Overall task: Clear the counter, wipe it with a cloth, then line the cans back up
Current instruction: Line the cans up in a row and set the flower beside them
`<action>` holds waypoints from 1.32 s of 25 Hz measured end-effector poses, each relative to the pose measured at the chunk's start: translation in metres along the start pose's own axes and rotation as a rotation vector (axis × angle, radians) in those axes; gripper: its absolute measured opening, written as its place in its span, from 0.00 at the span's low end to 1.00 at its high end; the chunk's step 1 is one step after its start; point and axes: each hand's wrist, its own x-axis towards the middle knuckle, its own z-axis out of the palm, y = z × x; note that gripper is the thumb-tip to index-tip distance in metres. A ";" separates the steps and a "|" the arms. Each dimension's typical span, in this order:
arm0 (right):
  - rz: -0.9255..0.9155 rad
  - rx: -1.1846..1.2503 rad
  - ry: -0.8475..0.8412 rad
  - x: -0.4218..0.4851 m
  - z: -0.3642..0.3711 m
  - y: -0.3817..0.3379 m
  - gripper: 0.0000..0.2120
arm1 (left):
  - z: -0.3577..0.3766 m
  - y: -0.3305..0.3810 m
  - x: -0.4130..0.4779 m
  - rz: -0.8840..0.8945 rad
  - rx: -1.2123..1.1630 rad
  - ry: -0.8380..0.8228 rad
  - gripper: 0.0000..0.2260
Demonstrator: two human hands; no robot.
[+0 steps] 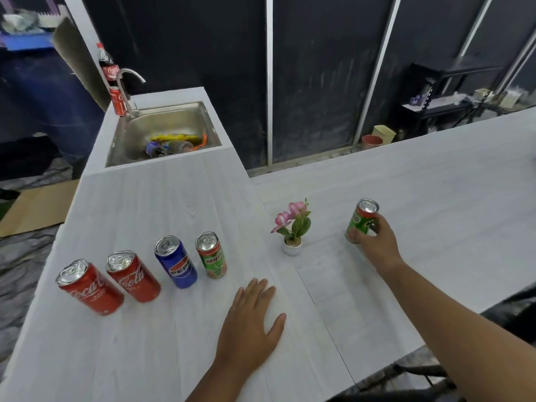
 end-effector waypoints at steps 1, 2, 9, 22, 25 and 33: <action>0.009 0.004 -0.024 0.004 0.000 0.004 0.32 | 0.000 0.000 0.000 -0.006 0.003 0.001 0.29; 0.012 0.014 -0.037 0.005 -0.001 0.007 0.29 | 0.000 0.000 0.000 -0.010 0.003 0.000 0.29; -0.046 0.048 -0.050 -0.041 0.004 0.011 0.27 | -0.006 0.001 0.000 -0.012 -0.008 -0.054 0.30; -0.200 -0.034 -0.306 -0.160 0.120 -0.023 0.29 | -0.048 -0.077 -0.103 -0.271 0.114 0.028 0.31; -0.210 -0.034 -0.333 -0.163 0.155 -0.035 0.29 | -0.062 -0.099 -0.128 -0.379 0.116 0.056 0.33; -0.195 -0.047 -0.346 -0.147 0.207 -0.048 0.27 | -0.062 -0.100 -0.126 -0.410 0.069 0.066 0.32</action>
